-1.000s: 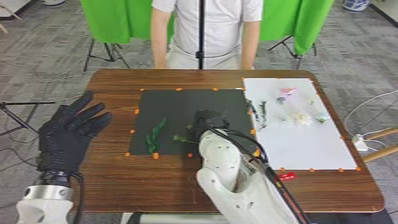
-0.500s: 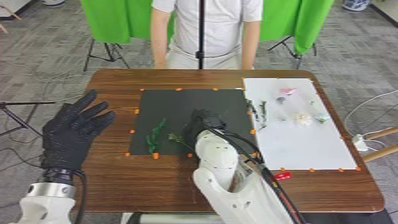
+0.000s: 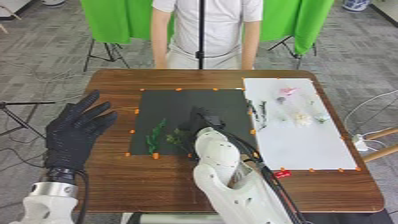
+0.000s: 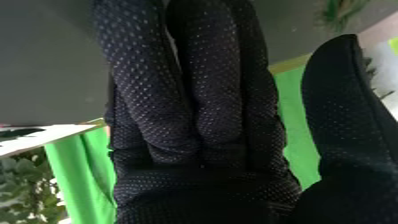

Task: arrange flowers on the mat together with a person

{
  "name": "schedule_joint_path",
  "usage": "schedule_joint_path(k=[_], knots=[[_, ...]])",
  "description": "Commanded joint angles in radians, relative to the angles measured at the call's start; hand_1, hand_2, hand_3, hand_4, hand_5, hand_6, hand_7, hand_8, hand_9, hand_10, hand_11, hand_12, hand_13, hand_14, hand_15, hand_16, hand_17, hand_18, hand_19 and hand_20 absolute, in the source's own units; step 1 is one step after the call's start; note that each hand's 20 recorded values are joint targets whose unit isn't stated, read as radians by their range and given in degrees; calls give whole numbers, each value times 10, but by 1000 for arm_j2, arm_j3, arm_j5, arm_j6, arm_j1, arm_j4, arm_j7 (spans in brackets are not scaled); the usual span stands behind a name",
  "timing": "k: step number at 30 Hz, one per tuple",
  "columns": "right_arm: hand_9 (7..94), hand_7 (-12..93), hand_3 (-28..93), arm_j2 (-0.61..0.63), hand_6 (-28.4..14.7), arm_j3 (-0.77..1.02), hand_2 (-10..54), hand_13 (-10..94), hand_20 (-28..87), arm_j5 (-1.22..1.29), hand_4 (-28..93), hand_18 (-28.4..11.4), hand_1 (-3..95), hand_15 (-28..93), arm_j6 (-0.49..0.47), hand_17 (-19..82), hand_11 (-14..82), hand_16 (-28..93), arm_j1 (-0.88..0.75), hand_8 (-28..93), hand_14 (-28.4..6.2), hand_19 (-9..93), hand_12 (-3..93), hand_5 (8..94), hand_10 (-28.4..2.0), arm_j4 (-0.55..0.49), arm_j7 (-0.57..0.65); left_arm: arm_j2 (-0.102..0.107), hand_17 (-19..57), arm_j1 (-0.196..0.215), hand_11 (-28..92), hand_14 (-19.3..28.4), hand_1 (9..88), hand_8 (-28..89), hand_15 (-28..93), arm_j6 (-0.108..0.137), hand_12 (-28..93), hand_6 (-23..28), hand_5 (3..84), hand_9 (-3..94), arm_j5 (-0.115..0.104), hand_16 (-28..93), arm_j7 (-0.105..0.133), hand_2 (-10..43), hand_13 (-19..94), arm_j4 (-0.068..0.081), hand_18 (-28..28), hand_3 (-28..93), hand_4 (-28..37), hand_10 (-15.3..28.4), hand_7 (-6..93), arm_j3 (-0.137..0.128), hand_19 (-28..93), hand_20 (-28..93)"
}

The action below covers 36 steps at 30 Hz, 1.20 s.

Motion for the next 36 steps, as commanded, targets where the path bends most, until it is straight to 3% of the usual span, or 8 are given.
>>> schedule_joint_path(k=[1, 13, 22, 26, 28, 31, 34, 36], knots=[[937, 118, 541, -11, -16, -5, 0, 884, -195, 18, -283, -194, 386, 436, 63, 332, 268, 140, 8, -133, -123, 890, 148, 855, -110, -9, 0, 2, 4, 7, 251, 284, 222, -83, 537, 3, 96, 119, 390, 374, -6, -134, 4, 100, 340, 7, 284, 751, -281, 233, 101, 6, 844, -283], [937, 112, 552, 19, -18, 49, 7, 881, -183, 145, -283, -209, 354, 427, 107, 321, 251, 153, -2, -129, -124, 895, 153, 839, -118, -128, -9, 4, 3, 42, 251, 284, 221, -83, 538, 23, 97, 119, 390, 375, -13, -134, 37, 99, 339, -9, 284, 753, -280, 234, 101, -3, 844, -283], [885, 102, 630, 74, -35, 322, 28, 771, -147, 710, -283, -211, 283, 515, 152, 232, 237, 128, -103, -118, -152, 867, 165, 779, -153, -346, -27, 9, 2, 78, 254, 284, 220, -83, 537, 46, 98, 119, 391, 378, -24, -134, 90, 100, 339, -20, 284, 751, -282, 234, 101, -13, 843, -283], [820, 109, 653, 75, -42, 484, 28, 697, -77, 972, -283, -202, 267, 543, 133, 187, 241, 100, -187, -118, -165, 812, 156, 727, -171, -403, -67, 7, 0, 102, 256, 284, 217, -83, 536, 50, 98, 120, 392, 380, -23, -133, 98, 100, 337, -26, 284, 751, -282, 234, 101, -24, 842, -283], [783, 112, 668, 64, -42, 576, 30, 660, -18, 1162, -283, -198, 256, 547, 110, 168, 240, 81, -237, -118, -172, 768, 144, 698, -178, -411, -113, 11, 0, 113, 255, 284, 214, -83, 534, 61, 98, 119, 392, 381, -20, -133, 119, 100, 335, -27, 284, 751, -282, 233, 100, -15, 841, -283], [694, 116, 702, 68, -40, 684, 45, 580, 53, 1376, -283, -198, 233, 513, 70, 122, 214, 67, -320, -123, -192, 685, 129, 633, -185, -417, -213, 8, -10, 114, 248, 284, 209, -84, 522, 30, 94, 116, 391, 379, -7, -134, 122, 101, 330, -19, 284, 749, -283, 231, 98, -15, 819, -283], [620, 113, 730, 75, -28, 750, 54, 525, 72, 1474, -283, -196, 211, 465, 57, 91, 176, 64, -399, -122, -206, 620, 118, 579, -188, -431, -277, 8, -29, 119, 231, 284, 199, -85, 501, 28, 91, 105, 384, 374, 6, -130, 142, 101, 322, -15, 284, 746, -283, 221, 92, -7, 778, -279], [589, 114, 740, 70, -22, 789, 59, 498, 88, 1534, -283, -197, 200, 433, 50, 79, 158, 68, -449, -122, -210, 587, 114, 555, -186, -440, -302, 1, -44, 121, 216, 284, 193, -87, 482, 9, 94, 93, 375, 369, 27, -113, 133, 99, 312, -10, 284, 748, -283, 214, 88, -9, 738, -234]])
